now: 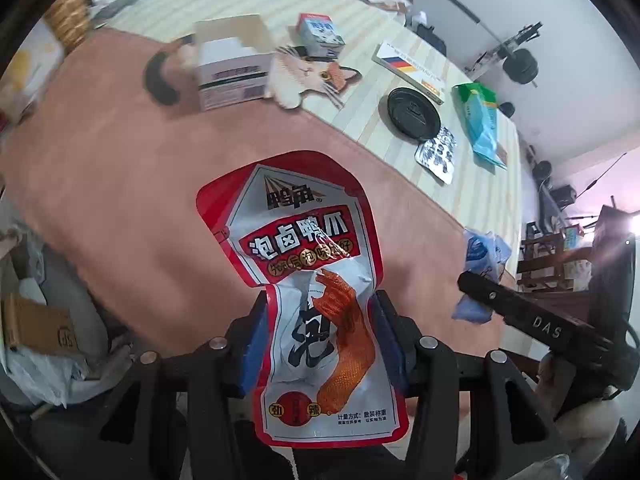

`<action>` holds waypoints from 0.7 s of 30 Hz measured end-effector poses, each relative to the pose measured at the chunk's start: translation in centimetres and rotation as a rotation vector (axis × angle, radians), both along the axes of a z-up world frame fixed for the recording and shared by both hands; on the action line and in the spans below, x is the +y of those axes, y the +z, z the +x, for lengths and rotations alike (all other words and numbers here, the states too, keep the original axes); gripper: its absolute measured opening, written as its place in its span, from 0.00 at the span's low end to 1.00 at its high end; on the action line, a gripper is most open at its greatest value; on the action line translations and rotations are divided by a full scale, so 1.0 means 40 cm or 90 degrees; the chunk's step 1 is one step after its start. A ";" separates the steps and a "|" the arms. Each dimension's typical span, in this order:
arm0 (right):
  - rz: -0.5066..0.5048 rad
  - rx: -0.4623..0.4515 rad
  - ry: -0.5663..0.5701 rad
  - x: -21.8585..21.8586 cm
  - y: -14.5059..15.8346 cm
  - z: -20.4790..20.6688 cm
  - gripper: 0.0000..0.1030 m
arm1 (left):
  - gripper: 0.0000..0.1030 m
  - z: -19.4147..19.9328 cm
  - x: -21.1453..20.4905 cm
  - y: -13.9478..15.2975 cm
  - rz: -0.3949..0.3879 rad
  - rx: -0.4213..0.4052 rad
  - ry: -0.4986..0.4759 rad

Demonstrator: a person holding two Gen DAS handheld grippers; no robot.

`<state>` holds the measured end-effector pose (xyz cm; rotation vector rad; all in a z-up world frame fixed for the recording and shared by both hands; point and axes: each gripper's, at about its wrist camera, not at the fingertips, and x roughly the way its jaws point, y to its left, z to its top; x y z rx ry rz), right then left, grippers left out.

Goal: Collect trash
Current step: 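Carry the pouch and bag over the trash bin and open both tools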

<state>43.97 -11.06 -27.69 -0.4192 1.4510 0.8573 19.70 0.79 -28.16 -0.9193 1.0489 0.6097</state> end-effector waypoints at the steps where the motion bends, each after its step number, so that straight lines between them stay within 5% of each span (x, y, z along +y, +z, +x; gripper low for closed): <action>1: 0.005 -0.002 0.002 -0.015 0.008 -0.036 0.39 | 0.45 -0.023 -0.015 0.004 0.002 -0.007 0.002; 7: 0.023 0.005 0.006 -0.133 0.004 -0.280 0.39 | 0.45 -0.247 -0.131 -0.009 -0.010 -0.042 0.030; 11: 0.014 0.033 0.006 -0.220 -0.068 -0.452 0.39 | 0.45 -0.375 -0.189 -0.101 -0.047 -0.026 0.064; 21: -0.075 0.126 -0.018 -0.329 -0.522 -0.702 0.39 | 0.45 -0.441 -0.166 -0.539 -0.132 0.043 0.118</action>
